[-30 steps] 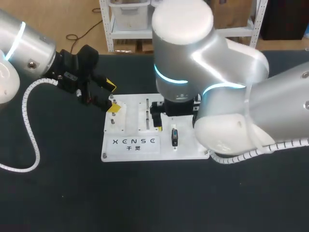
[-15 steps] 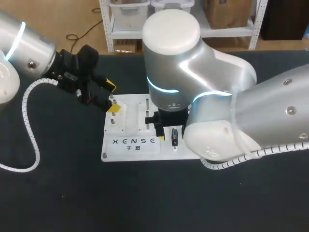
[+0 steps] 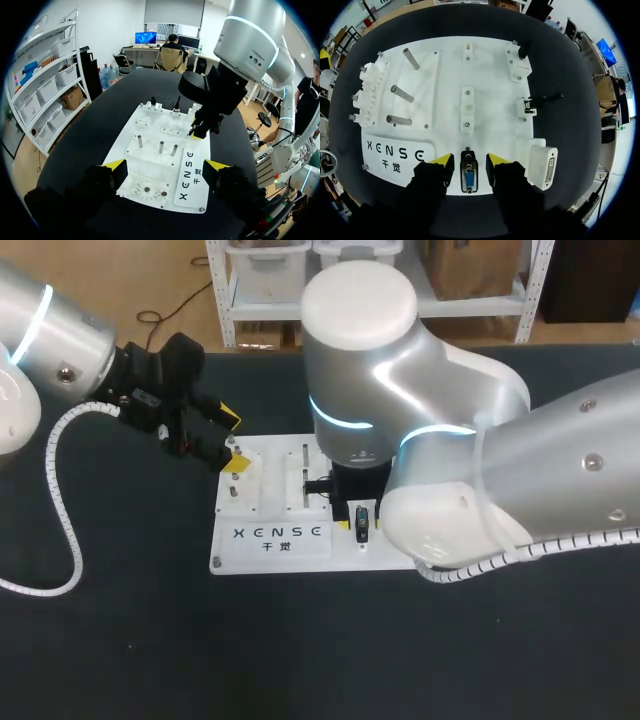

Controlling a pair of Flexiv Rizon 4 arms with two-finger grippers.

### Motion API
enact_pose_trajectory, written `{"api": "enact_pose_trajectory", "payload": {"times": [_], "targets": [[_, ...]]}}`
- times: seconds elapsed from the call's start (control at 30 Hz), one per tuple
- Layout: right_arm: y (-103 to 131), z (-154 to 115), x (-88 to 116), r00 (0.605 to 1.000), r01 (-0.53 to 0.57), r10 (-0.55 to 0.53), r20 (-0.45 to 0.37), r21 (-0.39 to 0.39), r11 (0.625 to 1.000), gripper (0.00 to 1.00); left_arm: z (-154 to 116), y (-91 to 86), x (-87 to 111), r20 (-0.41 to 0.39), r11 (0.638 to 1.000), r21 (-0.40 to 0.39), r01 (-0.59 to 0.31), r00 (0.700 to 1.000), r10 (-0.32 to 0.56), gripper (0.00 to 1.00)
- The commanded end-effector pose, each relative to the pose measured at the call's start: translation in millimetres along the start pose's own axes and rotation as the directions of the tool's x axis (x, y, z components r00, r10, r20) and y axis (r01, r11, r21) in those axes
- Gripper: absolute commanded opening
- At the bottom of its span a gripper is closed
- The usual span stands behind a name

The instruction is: Insert the USB connector, Ethernet cable, and multi-pin plug into their matching sockets one by one.

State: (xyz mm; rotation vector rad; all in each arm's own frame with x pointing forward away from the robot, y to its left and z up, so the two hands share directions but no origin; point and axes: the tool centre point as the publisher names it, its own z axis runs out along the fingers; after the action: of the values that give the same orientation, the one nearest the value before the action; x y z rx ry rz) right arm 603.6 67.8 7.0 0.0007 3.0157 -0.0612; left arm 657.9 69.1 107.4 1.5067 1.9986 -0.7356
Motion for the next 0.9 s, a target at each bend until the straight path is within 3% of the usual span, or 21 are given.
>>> {"api": "enact_pose_trajectory", "payload": {"times": [0.03,0.07,0.53,0.9], "targets": [[0.2,0.0,-0.7,1.0,0.0,0.0,-0.004,-0.005,1.0,0.11,0.2,0.7,-0.6,-0.004,1.0,0.001,0.001,1.0,-0.001,1.0],[0.3,-0.1,-0.7,1.0,0.0,0.0,-0.004,-0.007,1.0,0.0,0.2,0.7,-0.6,-0.004,1.0,0.001,0.001,1.0,-0.001,1.0],[-12.1,-35.7,-7.5,0.997,-0.004,0.008,0.079,-0.055,0.998,0.0,0.2,0.7,-0.6,-0.004,1.0,0.001,0.001,1.0,-0.001,1.0],[-48.6,-61.8,-16.8,0.991,-0.032,0.038,0.125,-0.051,0.998,0.0,0.2,0.7,-0.6,-0.004,1.0,0.001,0.001,1.0,-0.001,1.0]]}}
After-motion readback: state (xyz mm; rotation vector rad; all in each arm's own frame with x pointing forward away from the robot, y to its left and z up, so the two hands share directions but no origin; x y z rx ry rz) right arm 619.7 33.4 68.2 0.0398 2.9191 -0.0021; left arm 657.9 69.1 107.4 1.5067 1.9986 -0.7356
